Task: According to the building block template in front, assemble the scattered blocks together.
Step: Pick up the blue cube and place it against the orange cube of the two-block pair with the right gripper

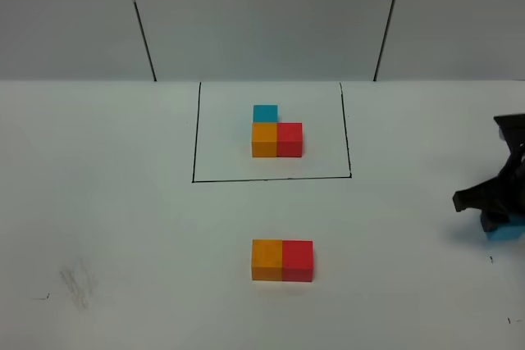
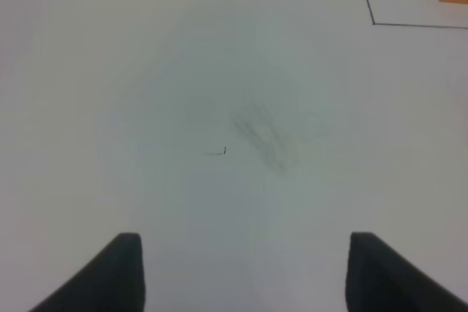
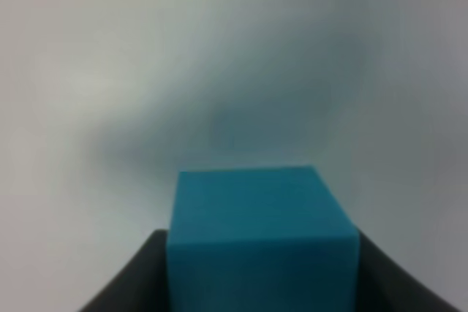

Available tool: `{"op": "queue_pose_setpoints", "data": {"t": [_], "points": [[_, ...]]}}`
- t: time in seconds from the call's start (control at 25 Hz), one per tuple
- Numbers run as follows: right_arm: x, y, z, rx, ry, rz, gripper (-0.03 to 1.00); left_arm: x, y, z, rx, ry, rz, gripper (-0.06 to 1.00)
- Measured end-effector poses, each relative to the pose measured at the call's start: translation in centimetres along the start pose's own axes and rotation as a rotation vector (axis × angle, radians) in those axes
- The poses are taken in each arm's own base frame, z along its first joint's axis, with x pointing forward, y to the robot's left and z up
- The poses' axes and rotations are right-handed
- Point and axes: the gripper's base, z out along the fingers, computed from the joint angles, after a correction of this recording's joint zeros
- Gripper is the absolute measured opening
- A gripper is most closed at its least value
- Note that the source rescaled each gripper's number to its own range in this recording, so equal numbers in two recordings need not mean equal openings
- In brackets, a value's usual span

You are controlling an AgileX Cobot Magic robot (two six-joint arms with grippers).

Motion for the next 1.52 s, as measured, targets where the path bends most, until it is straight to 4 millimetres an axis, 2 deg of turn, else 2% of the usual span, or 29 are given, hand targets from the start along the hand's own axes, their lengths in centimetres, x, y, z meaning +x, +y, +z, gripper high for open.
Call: {"op": "queue_pose_setpoints", "data": {"t": [0.16, 0.24, 0.32, 0.44, 0.56, 0.64, 0.76, 0.88, 1.08, 1.28, 1.52], "points": [[-2.1, 3.1, -4.8, -0.035, -0.105, 0.01, 0.21, 0.0, 0.0, 0.0, 0.0, 0.0, 0.0, 0.31], [-2.8, 5.3, -6.4, -0.055, -0.12, -0.012, 0.21, 0.0, 0.0, 0.0, 0.0, 0.0, 0.0, 0.31], [-3.6, 7.6, -7.7, -0.075, -0.132, -0.053, 0.21, 0.0, 0.0, 0.0, 0.0, 0.0, 0.0, 0.31], [-4.2, 11.9, -8.6, -0.103, -0.111, -0.128, 0.21, 0.0, 0.0, 0.0, 0.0, 0.0, 0.0, 0.31], [-4.7, 15.8, -8.2, -0.1, -0.065, -0.136, 0.21, 0.0, 0.0, 0.0, 0.0, 0.0, 0.0, 0.31], [-5.0, 17.7, -7.4, -0.094, -0.025, -0.033, 0.21, 0.0, 0.0, 0.0, 0.0, 0.0, 0.0, 0.31], [-5.4, 19.7, -6.9, -0.091, -0.004, 0.075, 0.21, 0.0, 0.0, 0.0, 0.0, 0.0, 0.0, 0.31], [-5.4, 21.4, -6.9, -0.11, -0.02, 0.068, 0.21, 0.0, 0.0, 0.0, 0.0, 0.0, 0.0, 0.31], [-4.3, 24.8, -6.3, -0.162, -0.031, 0.027, 0.21, 0.0, 0.0, 0.0, 0.0, 0.0, 0.0, 0.31], [-3.7, 26.1, -4.7, -0.192, 0.054, 0.047, 0.21, 0.0, 0.0, 0.0, 0.0, 0.0, 0.0, 0.31], [-3.8, 27.6, -1.9, -0.143, 0.129, 0.021, 0.21, 0.0, 0.0, 0.0, 0.0, 0.0, 0.001, 0.31]]}}
